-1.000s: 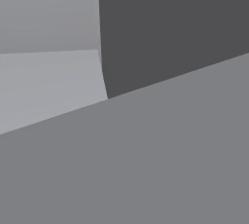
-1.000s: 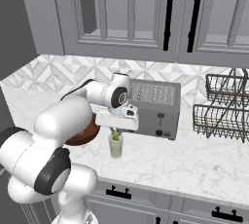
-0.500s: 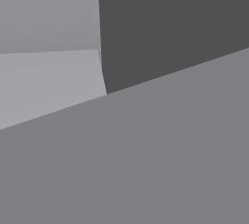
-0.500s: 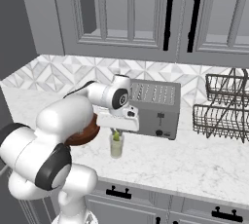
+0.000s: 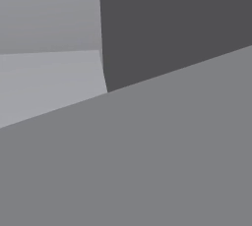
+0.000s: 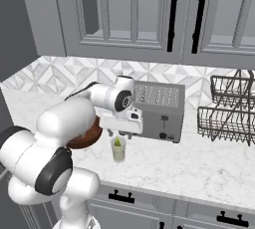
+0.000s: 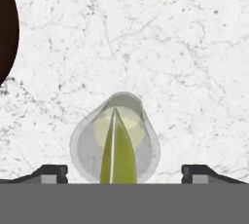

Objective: Grab a lemon wedge from the fridge and one ice cube from the ice bowl, and put them in the glass of lemonade.

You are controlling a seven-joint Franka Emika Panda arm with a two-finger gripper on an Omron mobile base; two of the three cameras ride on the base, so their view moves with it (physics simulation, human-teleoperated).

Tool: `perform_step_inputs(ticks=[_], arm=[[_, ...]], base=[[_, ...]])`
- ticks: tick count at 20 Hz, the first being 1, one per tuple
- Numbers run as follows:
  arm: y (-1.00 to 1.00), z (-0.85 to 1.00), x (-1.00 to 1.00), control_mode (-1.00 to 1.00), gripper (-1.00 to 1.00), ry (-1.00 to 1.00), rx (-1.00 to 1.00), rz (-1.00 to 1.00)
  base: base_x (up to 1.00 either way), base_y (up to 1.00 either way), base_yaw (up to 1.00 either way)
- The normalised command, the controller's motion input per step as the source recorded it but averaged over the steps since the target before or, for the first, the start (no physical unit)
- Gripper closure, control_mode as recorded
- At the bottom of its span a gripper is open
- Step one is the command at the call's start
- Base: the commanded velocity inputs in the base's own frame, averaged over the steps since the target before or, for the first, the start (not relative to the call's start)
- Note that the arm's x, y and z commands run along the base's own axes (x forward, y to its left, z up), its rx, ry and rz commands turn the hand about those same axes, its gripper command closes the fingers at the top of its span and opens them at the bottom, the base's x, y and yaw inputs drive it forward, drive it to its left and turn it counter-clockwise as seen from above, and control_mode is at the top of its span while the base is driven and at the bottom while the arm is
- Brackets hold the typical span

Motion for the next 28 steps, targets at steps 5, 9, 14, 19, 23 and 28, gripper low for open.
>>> perform_step_inputs(ticks=[5, 9, 14, 19, 23, 28], arm=[[0.0, 0.45, -0.53, -1.0, -1.0, -0.41, 0.05, 0.0], [0.18, 0.32, -0.54, -1.0, -1.0, -0.54, 0.0, 0.0], [0.37, 0.23, -0.15, -1.0, -1.0, -0.36, 0.0, 0.0], [0.69, 0.41, -0.36, -1.0, -1.0, -0.34, -0.03, -0.02], [1.0, 0.62, -0.19, -1.0, -1.0, -0.13, -0.13, -0.04], [1.0, 0.35, 0.0, -1.0, -1.0, 0.1, -0.15, -0.01]], base=[[0.0, 0.0, 0.0], [0.0, 0.0, 0.0], [0.0, 0.0, 0.0], [0.0, 0.0, 0.0], [0.0, 0.0, 0.0], [0.0, 0.0, 0.0]])
